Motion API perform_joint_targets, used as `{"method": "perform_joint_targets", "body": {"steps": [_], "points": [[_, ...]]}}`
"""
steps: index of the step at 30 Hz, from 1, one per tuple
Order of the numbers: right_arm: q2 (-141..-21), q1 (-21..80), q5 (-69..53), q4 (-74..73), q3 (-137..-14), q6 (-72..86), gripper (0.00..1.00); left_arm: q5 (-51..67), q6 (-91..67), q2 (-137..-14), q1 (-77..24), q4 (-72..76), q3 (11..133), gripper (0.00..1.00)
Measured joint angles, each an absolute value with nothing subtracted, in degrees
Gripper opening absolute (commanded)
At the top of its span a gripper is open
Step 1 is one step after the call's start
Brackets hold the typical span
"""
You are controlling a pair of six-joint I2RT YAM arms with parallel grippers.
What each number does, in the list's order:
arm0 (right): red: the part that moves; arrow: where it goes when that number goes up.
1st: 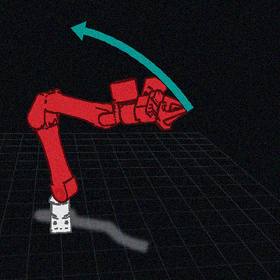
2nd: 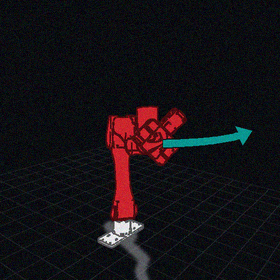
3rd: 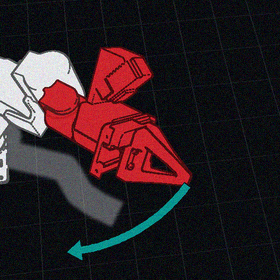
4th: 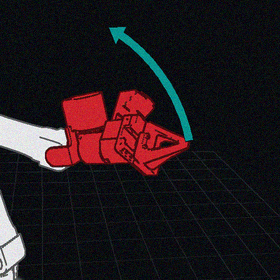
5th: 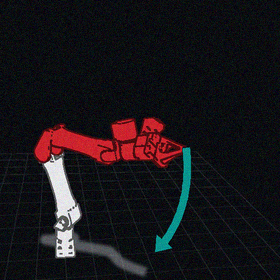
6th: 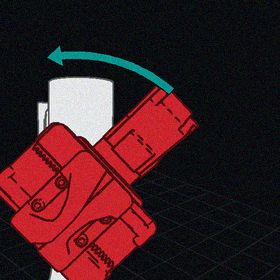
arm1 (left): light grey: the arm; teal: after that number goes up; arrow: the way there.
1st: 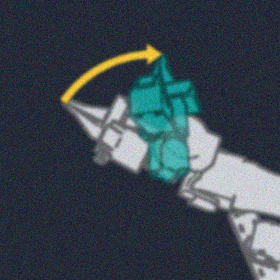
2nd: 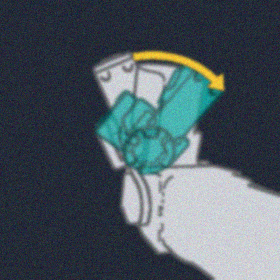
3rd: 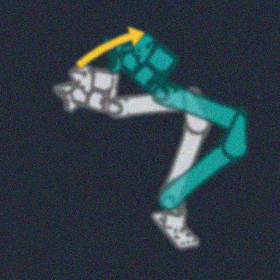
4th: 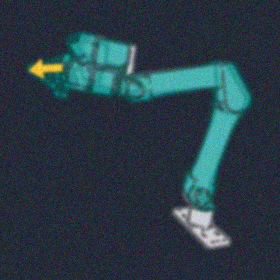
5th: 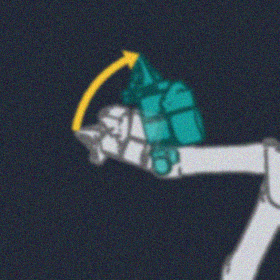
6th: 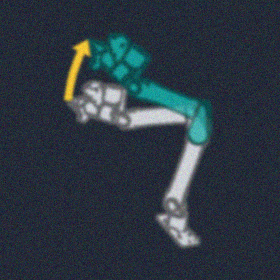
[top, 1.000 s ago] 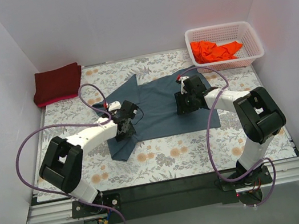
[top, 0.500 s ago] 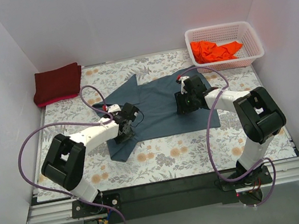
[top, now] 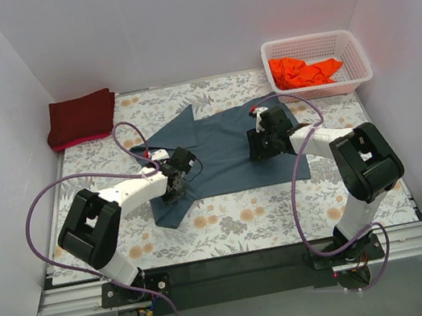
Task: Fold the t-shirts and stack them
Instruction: Flatten the tshirt out
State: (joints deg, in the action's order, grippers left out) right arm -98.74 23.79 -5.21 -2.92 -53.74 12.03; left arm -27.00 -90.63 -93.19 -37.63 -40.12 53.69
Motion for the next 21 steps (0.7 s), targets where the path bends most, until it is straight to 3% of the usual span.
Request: {"method": "perform_joint_targets", "body": {"steps": [3,12,16,21], "points": [[-98.7,23.6,-5.5,-2.8,-53.6,12.0,0.52,-27.3,-90.6,-93.1,-37.6,-40.4,53.7,0.00],[-98.7,23.6,-5.6,-2.6,-53.5,12.0,0.52,-30.7,-90.5,-85.7,-36.3,-44.9,54.5,0.00],[-98.6,23.6,-5.6,-2.6,-53.5,12.0,0.52,-32.1,-89.4,-79.9,-27.6,-44.4,51.0,0.01],[-98.6,23.6,-5.7,-2.6,-53.5,12.0,0.52,-32.4,-85.9,-77.0,-14.8,-44.1,46.9,0.30]]}}
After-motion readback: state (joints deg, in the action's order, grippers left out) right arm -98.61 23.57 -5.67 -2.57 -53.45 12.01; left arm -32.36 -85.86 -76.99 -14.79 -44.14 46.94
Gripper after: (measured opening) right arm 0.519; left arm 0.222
